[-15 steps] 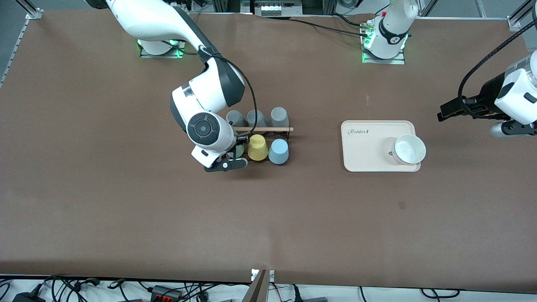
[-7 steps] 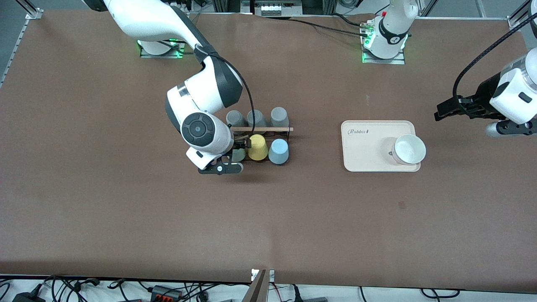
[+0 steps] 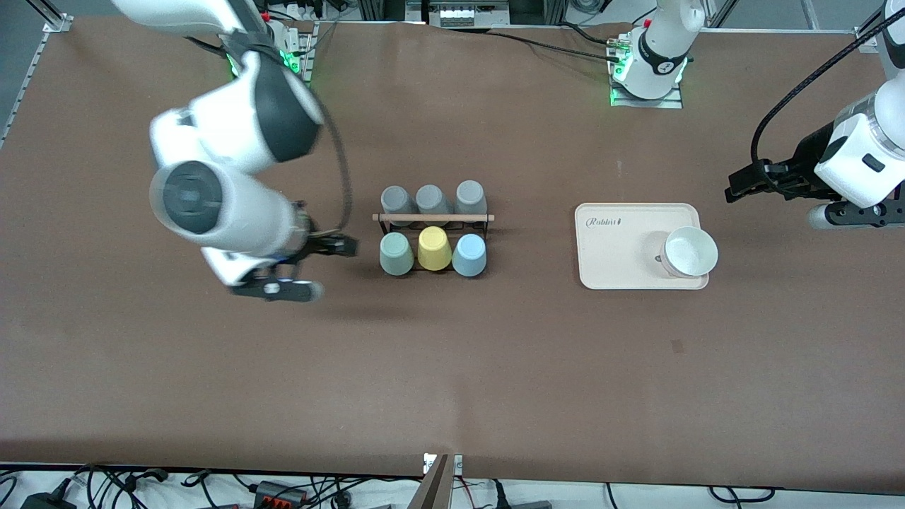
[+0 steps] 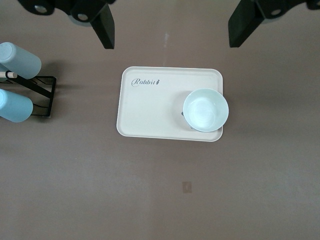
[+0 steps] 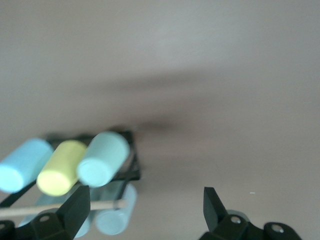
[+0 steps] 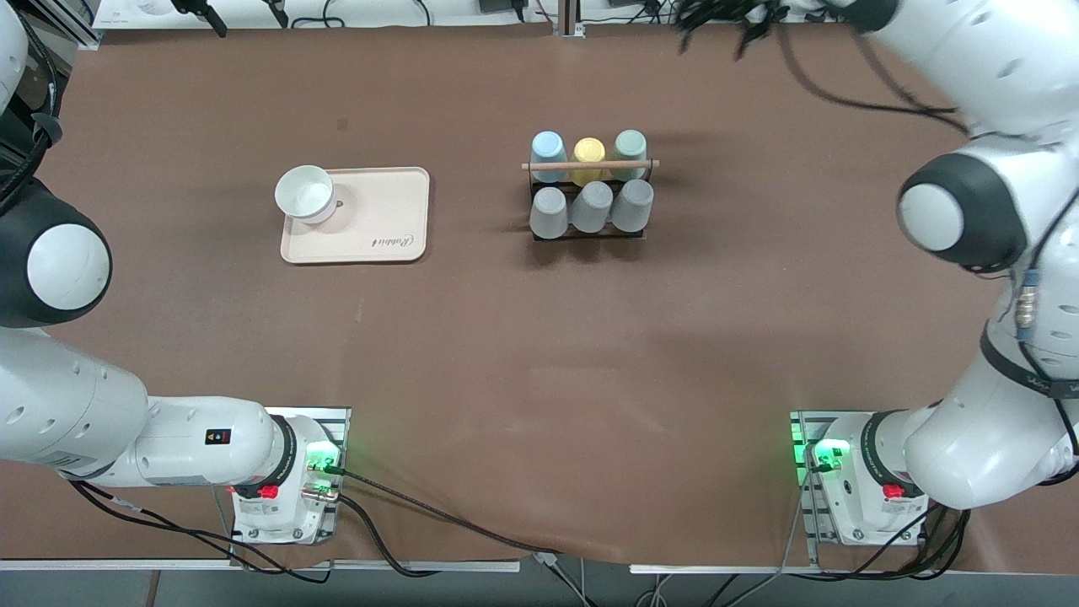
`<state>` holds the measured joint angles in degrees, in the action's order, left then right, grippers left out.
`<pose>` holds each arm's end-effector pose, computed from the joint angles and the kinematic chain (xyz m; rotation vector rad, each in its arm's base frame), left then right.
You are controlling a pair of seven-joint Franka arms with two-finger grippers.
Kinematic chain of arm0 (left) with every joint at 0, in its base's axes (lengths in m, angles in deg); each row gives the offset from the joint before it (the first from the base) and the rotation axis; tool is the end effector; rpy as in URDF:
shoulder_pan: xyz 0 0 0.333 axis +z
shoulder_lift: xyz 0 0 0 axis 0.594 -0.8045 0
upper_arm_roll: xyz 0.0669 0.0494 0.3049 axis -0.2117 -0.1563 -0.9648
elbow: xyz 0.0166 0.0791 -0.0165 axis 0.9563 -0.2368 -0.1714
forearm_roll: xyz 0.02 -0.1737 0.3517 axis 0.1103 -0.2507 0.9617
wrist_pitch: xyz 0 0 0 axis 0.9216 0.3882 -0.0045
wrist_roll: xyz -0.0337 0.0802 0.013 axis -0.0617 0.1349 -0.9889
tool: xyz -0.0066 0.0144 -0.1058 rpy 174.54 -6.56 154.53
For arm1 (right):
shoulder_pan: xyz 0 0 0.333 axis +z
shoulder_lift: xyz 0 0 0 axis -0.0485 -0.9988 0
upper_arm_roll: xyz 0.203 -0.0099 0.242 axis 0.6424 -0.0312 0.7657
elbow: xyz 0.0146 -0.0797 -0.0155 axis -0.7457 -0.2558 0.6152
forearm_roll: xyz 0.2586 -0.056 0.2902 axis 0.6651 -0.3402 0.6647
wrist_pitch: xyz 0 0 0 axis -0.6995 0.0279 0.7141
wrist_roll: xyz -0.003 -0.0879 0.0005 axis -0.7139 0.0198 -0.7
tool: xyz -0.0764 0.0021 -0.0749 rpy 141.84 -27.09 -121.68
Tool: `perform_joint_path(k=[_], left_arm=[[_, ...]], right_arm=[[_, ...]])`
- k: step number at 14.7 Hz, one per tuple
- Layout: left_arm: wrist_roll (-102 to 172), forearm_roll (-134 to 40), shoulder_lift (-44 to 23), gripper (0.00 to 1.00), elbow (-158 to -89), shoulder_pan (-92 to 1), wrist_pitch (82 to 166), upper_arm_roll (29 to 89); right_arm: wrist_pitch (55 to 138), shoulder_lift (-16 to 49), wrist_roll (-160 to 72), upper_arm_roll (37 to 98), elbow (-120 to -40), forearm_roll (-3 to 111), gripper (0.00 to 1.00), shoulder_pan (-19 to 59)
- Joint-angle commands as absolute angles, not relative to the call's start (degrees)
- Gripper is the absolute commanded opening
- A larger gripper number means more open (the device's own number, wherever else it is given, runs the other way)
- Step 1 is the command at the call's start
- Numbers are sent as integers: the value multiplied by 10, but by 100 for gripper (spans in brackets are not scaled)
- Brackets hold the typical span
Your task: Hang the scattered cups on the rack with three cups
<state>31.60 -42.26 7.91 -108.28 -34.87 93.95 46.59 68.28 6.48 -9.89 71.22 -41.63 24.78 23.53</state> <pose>0.5845 -0.0492 0.5956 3.0548 0.1434 -0.1441 0.6616 0.2487 0.4907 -3.0694 0.2722 0.2384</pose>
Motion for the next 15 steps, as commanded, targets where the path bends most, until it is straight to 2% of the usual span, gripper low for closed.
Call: perform_joint_path(k=[1, 5, 8, 12, 15], left_arm=[[327, -417, 80, 100, -1081, -349, 939, 467], [327, -418, 80, 100, -1082, -349, 939, 468], [326, -418, 81, 100, -1084, -349, 938, 469], [326, -418, 81, 100, -1085, -349, 937, 469], [326, -418, 81, 100, -1085, -349, 936, 469]], right_arm=[[660, 94, -101, 715, -420, 240, 100, 168], [654, 120, -121, 714, -421, 215, 100, 114], [662, 149, -238, 713, -432, 178, 100, 73], [754, 242, -388, 713, -553, 177, 100, 14], [763, 257, -416, 713, -563, 175, 100, 6]])
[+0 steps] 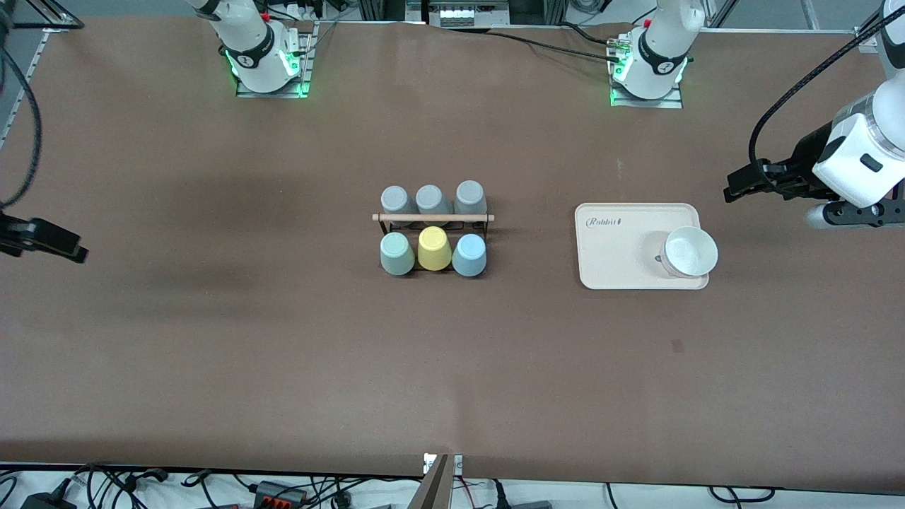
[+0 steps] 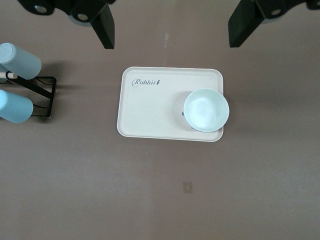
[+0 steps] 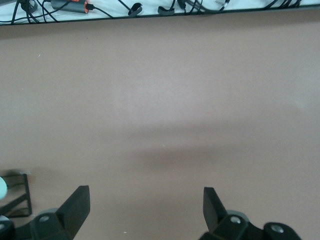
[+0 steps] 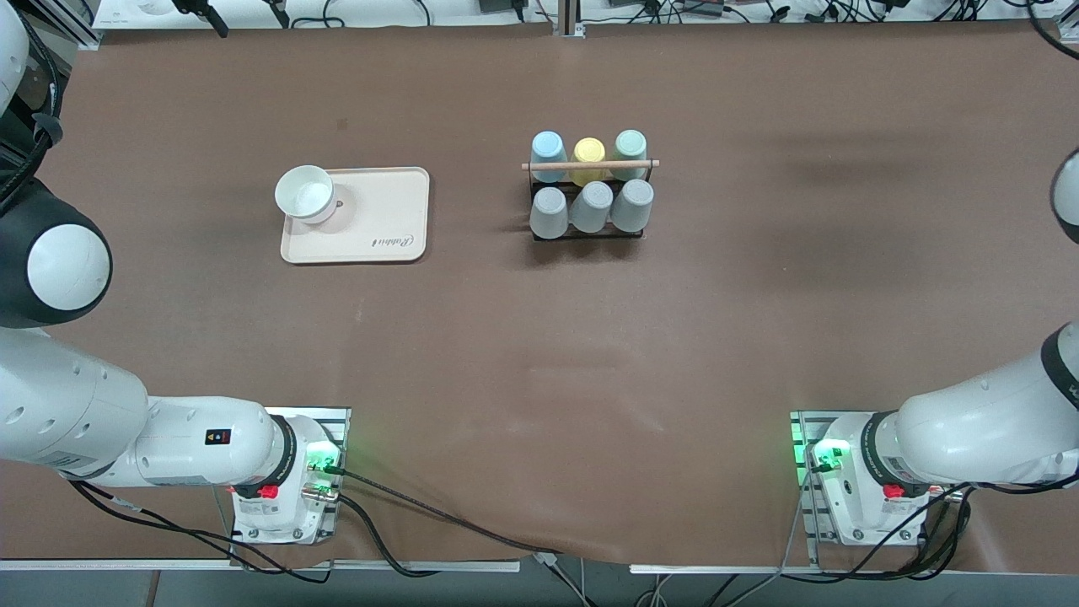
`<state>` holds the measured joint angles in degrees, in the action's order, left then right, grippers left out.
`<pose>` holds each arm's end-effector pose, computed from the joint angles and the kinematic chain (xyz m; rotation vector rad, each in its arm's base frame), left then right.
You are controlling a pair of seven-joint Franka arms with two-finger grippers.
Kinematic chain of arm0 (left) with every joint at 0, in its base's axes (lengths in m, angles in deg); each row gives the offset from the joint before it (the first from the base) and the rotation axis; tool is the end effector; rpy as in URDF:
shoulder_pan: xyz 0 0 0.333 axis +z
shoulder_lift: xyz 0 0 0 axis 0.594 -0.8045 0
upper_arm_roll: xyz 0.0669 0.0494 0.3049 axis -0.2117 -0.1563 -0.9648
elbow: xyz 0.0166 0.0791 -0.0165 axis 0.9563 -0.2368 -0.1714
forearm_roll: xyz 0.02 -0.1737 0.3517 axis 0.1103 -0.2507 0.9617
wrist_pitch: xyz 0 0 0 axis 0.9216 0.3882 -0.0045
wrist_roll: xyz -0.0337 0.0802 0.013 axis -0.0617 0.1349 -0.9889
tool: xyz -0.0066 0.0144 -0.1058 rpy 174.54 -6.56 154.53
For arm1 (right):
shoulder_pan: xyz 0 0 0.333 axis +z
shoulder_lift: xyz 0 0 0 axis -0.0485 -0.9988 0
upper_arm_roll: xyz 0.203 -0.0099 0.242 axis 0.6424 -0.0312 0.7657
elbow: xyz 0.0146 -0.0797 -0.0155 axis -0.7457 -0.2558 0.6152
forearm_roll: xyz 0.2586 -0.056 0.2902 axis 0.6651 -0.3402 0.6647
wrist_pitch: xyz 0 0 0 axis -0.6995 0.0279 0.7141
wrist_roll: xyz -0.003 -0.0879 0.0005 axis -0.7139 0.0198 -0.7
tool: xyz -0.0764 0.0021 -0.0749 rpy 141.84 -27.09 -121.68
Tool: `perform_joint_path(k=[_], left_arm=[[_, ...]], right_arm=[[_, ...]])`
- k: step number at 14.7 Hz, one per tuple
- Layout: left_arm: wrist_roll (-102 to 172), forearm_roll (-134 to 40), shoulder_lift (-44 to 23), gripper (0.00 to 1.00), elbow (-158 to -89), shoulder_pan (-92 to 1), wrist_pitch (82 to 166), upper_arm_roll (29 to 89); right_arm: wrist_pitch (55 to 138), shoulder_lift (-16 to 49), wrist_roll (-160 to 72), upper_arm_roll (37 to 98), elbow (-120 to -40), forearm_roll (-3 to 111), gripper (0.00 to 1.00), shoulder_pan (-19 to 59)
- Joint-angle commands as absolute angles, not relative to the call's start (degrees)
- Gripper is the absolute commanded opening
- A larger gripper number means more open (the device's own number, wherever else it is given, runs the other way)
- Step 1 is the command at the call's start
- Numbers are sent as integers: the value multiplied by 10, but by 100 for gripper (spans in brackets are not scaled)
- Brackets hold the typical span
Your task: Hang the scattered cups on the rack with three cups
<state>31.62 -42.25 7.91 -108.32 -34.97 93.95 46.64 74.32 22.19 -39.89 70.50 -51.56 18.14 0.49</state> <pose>0.5844 -0.0507 0.5953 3.0553 0.1389 -0.1453 0.6514 -0.0488 0.6044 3.1306 -0.1074 0.1349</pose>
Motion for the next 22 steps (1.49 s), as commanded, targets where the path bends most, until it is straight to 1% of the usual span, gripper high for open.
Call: perform_joint_path(k=[1, 2, 3, 6, 7, 8, 12, 16, 22], left_arm=[[326, -418, 81, 100, -1085, -349, 936, 469], [326, -418, 81, 100, -1085, -349, 936, 469], [326, -418, 81, 100, -1085, -349, 936, 469], [326, -418, 81, 100, -1085, -349, 936, 469], [326, -418, 81, 100, -1085, -349, 936, 469], [326, -418, 81, 100, -1085, -349, 936, 469], [326, -418, 81, 100, -1085, -349, 936, 469], [326, -418, 81, 100, -1085, -349, 936, 469], [326, -418, 81, 100, -1085, -349, 936, 469]], right_arm=[[762, 261, -416, 713, -565, 174, 100, 6], [761, 264, -416, 713, -571, 174, 100, 5], [769, 281, -416, 713, -600, 174, 100, 5], [868, 392, -417, 713, -777, 172, 100, 5], [890, 424, -417, 713, -825, 171, 100, 6], [893, 440, -417, 713, -847, 170, 100, 6], [885, 446, -422, 714, -843, 170, 100, 6], [860, 429, -433, 714, -808, 172, 100, 4], [849, 431, -442, 712, -805, 173, 100, 2]])
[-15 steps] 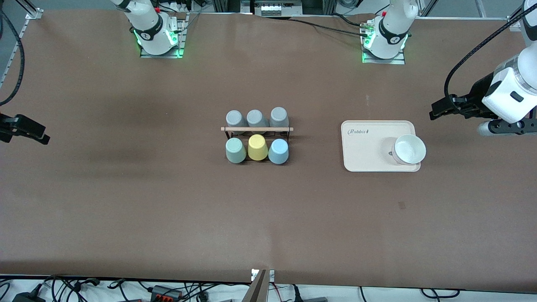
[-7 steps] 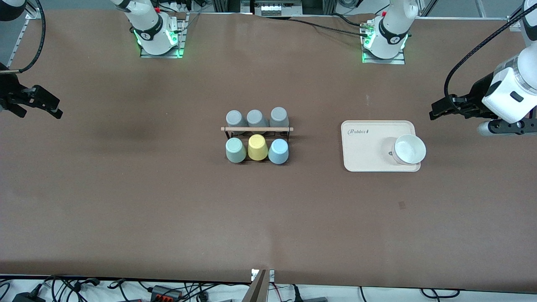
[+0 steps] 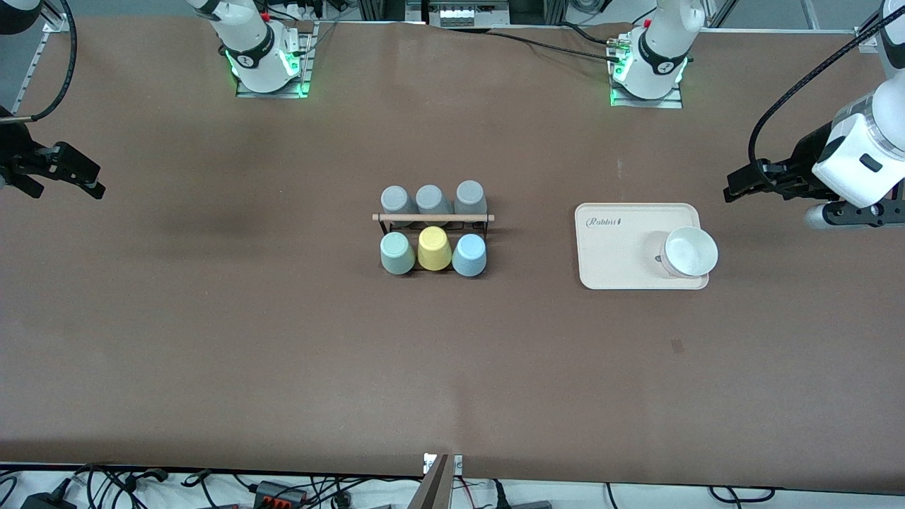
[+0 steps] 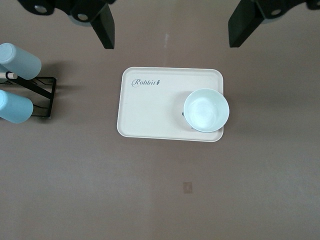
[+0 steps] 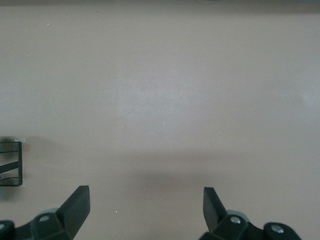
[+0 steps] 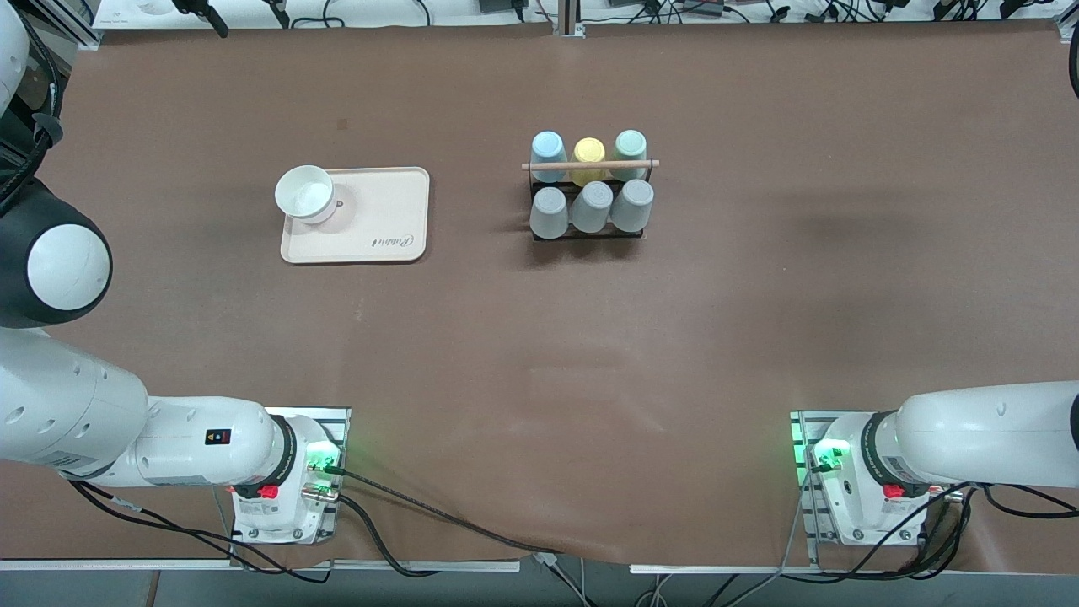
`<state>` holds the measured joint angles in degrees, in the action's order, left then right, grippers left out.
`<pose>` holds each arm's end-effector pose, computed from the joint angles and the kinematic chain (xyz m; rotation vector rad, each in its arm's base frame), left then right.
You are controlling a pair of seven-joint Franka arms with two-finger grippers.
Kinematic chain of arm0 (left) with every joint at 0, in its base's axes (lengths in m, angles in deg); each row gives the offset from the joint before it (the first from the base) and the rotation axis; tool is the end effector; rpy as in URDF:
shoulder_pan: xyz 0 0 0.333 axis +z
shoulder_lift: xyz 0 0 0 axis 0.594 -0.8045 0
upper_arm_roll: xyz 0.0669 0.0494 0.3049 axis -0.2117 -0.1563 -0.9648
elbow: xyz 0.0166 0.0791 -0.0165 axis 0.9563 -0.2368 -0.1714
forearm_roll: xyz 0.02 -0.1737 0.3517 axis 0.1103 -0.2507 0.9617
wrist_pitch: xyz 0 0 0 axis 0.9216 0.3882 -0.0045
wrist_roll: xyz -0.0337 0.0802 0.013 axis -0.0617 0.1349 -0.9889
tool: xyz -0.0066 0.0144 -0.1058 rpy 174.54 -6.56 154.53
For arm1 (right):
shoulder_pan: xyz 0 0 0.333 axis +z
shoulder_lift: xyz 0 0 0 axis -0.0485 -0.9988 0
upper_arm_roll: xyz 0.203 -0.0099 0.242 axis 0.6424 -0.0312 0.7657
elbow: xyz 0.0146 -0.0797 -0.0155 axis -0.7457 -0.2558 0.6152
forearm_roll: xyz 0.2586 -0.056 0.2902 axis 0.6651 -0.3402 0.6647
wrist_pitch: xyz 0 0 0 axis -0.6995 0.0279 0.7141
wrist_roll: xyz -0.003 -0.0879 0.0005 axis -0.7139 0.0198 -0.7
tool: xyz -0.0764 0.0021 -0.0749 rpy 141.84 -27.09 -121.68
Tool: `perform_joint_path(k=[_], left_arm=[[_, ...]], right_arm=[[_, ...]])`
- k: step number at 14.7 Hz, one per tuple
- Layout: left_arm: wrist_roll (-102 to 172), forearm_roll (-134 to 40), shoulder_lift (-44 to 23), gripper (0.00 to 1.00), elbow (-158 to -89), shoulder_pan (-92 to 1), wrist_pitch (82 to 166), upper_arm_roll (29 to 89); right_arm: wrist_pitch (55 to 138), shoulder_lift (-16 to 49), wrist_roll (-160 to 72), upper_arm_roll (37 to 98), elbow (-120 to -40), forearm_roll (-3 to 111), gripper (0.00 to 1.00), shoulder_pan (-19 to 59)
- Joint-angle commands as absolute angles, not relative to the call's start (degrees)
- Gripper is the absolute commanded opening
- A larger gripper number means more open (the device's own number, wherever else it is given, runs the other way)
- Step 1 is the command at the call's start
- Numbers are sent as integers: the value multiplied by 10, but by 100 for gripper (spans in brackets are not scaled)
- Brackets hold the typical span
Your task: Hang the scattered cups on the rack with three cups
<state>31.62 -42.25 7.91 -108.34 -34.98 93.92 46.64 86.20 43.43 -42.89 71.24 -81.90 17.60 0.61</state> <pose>0.5843 -0.0508 0.5951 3.0553 0.1386 -0.1467 0.5551 -0.0389 0.5924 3.1293 -0.0066 0.2107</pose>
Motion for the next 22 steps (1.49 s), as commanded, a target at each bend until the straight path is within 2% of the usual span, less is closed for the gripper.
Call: perform_joint_path(k=[1, 22], left_arm=[[326, -418, 80, 100, -1085, -349, 936, 469], [326, -418, 81, 100, -1085, -349, 936, 469]], right_arm=[[849, 430, -438, 712, -806, 173, 100, 2], [828, 433, -431, 708, -808, 171, 100, 18]])
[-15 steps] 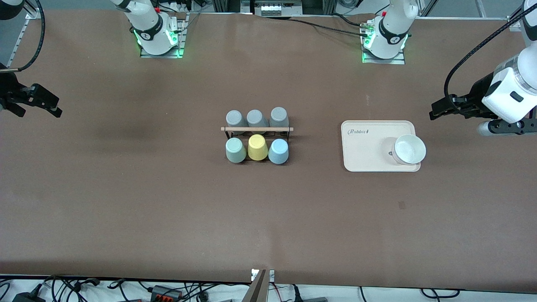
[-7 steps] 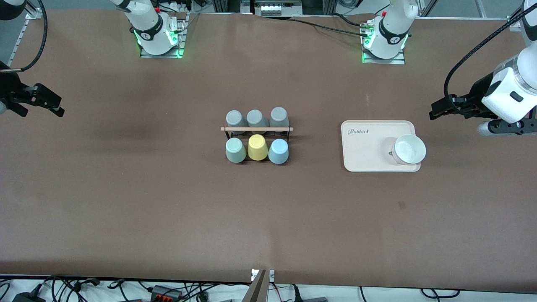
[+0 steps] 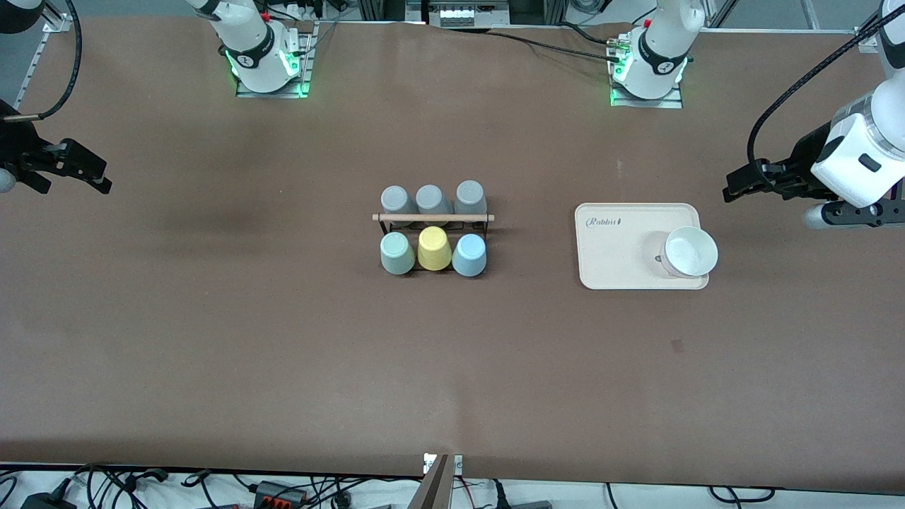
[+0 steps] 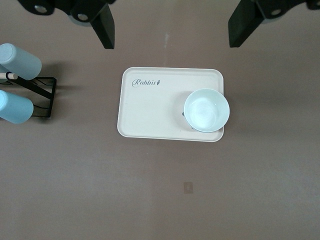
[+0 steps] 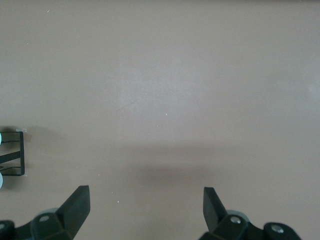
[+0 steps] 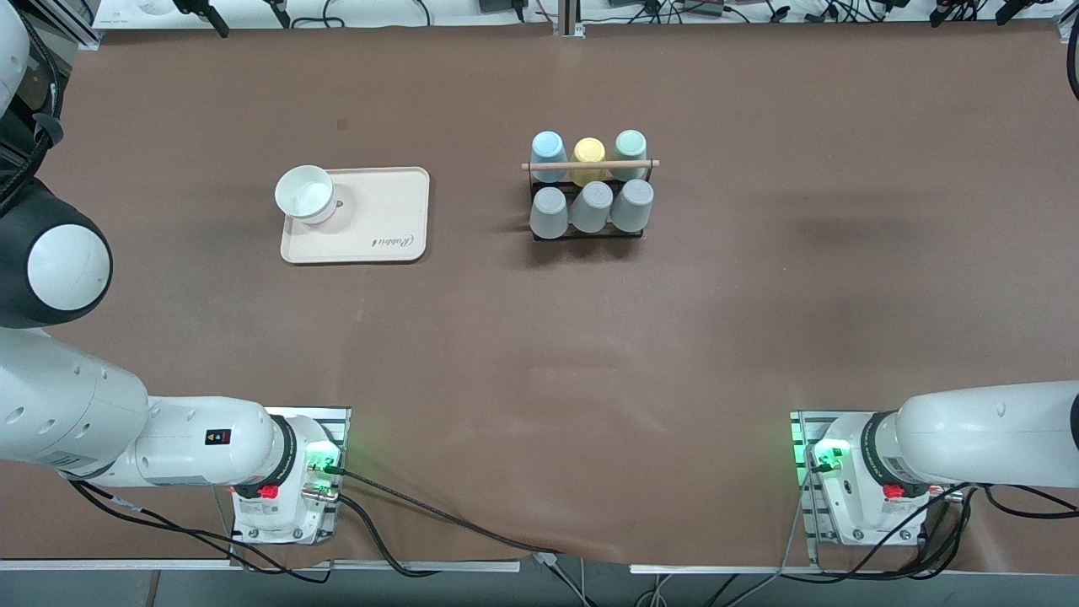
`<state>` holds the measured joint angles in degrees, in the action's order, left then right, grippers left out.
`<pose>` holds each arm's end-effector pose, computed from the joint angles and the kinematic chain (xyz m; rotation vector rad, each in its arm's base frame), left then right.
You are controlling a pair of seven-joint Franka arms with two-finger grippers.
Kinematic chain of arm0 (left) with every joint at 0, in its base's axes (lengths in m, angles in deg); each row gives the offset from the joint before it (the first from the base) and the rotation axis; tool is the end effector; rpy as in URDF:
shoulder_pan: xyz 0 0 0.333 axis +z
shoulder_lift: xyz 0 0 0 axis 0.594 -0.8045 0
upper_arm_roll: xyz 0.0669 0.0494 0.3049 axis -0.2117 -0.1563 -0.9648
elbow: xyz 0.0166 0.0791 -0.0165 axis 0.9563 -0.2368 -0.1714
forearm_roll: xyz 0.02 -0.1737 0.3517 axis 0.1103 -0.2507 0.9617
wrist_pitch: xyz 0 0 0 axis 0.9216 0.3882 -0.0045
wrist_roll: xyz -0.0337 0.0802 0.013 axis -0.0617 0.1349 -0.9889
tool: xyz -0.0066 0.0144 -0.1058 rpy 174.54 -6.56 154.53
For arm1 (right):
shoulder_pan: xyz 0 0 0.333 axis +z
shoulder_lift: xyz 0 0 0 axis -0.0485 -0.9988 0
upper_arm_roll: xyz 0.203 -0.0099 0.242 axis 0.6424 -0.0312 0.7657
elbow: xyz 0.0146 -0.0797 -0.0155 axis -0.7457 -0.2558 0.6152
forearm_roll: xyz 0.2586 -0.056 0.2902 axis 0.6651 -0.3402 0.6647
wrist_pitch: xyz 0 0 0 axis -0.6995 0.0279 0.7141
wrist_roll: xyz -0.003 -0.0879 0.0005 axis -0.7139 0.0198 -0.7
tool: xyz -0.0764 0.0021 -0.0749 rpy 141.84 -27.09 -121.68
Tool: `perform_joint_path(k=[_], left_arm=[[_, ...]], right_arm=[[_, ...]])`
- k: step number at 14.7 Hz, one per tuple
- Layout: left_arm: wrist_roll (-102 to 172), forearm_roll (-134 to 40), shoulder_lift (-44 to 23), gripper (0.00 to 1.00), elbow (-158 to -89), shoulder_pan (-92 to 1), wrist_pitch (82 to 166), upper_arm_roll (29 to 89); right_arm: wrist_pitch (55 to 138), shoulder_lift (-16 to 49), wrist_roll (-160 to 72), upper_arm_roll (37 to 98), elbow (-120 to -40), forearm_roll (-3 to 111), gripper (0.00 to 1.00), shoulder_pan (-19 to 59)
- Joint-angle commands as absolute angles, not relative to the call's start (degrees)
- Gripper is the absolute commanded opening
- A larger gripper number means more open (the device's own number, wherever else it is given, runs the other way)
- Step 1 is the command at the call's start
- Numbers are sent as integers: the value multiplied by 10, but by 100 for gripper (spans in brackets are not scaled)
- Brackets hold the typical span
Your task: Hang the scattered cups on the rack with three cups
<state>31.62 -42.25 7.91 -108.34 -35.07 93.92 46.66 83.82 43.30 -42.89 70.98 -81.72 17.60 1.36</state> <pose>0.5842 -0.0519 0.5951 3.0555 0.1357 -0.1468 0.5522 -0.0340 0.5885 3.1362 0.0069 0.1473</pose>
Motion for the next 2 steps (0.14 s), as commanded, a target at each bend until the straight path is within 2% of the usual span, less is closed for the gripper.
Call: perform_joint_path(k=[1, 2], left_arm=[[326, -418, 80, 100, -1085, -349, 936, 469], [326, -418, 80, 100, -1085, -349, 936, 469]], right_arm=[[828, 433, -431, 708, -808, 171, 100, 18], [829, 433, -431, 708, -808, 171, 100, 18]])
